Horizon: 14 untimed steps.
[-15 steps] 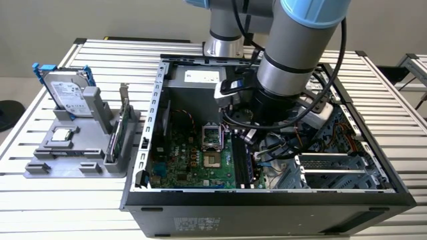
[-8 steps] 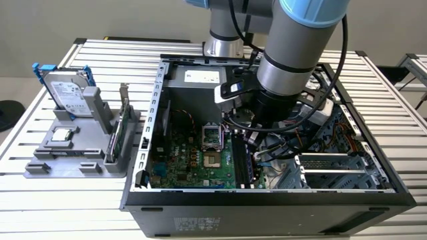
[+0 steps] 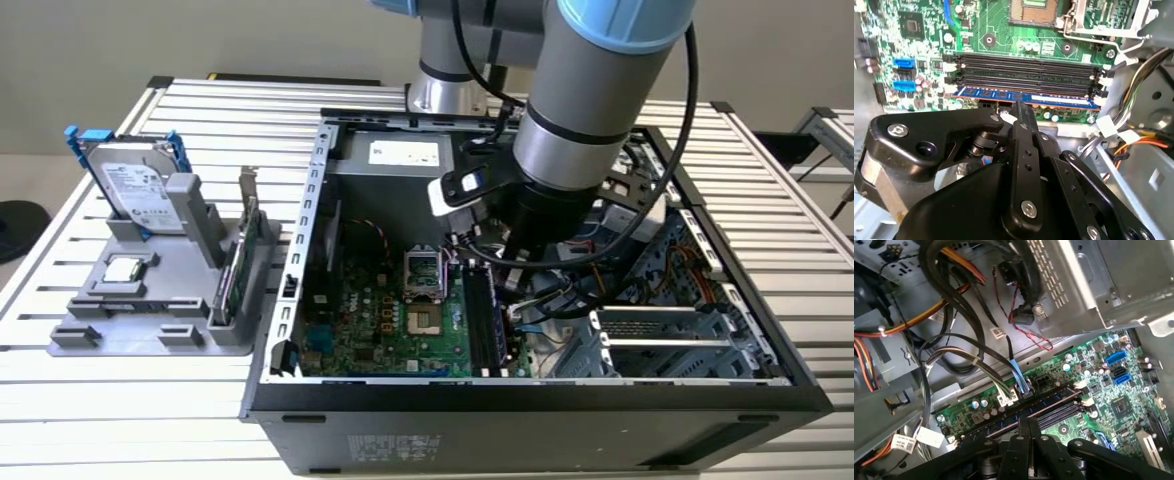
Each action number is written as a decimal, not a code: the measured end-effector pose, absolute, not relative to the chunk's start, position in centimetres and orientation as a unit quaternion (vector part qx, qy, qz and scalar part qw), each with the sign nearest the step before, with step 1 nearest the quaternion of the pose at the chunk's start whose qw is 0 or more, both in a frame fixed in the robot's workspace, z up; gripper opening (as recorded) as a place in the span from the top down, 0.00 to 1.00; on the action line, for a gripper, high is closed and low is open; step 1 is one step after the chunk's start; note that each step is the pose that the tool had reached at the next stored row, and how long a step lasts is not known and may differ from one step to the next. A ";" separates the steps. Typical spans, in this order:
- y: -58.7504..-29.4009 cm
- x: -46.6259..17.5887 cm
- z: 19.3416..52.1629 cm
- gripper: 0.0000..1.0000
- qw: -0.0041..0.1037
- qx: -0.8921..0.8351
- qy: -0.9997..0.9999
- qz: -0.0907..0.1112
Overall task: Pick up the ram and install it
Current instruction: 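Press down the ram until it locks into place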
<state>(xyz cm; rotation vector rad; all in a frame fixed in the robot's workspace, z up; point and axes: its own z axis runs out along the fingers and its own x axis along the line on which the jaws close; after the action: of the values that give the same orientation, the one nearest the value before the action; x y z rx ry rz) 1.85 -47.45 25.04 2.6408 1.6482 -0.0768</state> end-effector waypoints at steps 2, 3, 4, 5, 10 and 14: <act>-47.4 1.8 25.0 1.00 0.014 0.840 0.543 -0.024; -47.4 1.8 25.0 1.00 0.014 0.836 0.548 -0.024; -47.4 1.9 25.0 1.00 0.015 0.832 0.555 -0.024; -47.4 1.9 25.0 1.00 0.015 0.828 0.561 -0.024; -47.3 1.8 25.0 1.00 0.016 0.805 0.592 -0.024; -47.2 1.8 25.0 1.00 0.016 0.788 0.615 -0.023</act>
<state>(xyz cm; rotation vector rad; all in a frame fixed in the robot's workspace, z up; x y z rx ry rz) 1.85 -47.25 25.04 2.4497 1.9129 -0.0718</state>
